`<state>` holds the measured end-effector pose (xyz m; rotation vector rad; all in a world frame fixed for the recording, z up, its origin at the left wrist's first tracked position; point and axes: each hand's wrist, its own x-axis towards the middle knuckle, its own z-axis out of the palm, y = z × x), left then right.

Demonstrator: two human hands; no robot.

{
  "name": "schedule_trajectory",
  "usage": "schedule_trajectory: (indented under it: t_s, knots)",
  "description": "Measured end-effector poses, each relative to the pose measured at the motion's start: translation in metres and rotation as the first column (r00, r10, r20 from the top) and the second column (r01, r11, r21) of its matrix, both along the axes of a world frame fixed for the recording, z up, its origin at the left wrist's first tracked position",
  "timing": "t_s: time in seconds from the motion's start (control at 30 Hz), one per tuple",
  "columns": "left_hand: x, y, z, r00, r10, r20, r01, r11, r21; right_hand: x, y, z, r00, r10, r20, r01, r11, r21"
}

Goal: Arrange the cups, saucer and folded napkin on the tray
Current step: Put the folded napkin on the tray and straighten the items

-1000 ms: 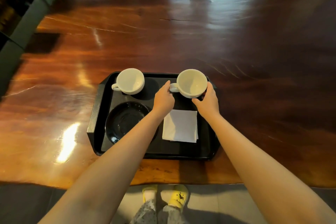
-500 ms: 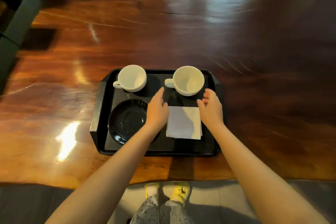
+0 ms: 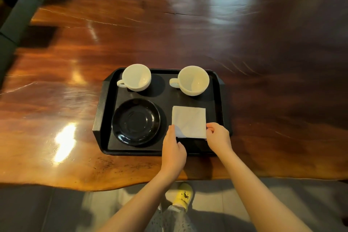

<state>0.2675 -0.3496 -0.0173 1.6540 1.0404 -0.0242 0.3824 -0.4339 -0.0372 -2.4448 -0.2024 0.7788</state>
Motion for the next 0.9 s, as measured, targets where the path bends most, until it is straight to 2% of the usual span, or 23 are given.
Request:
schedule_trajectory:
  t_s: [0.13, 0.27, 0.63, 0.83, 0.9]
  knots:
    - [-0.003, -0.001, -0.002, 1.000, 0.000, -0.004, 0.000, 1.000, 0.004, -0.004, -0.001, 0.000, 1.000, -0.017, 0.002, 0.016, 0.999, 0.041]
    - [-0.004, -0.003, -0.004, 1.000, -0.016, -0.007, 0.016, 0.999, 0.033, -0.010, 0.002, -0.004, 0.995, 0.017, 0.094, -0.018, 1.000, 0.011]
    - [-0.011, -0.007, -0.025, 0.993, -0.106, -0.045, 0.114, 0.962, 0.249, -0.013, 0.002, -0.007, 0.991, -0.046, 0.124, 0.037, 0.997, 0.069]
    - [-0.016, 0.001, -0.025, 0.997, -0.075, -0.013, 0.076, 0.974, 0.213, -0.012, 0.000, -0.002, 0.992, -0.027, 0.125, 0.020, 0.998, 0.058]
    - [-0.020, 0.008, -0.022, 0.998, -0.065, 0.009, 0.061, 0.973, 0.224, -0.013, -0.001, 0.002, 0.978, -0.008, 0.208, -0.001, 0.999, 0.042]
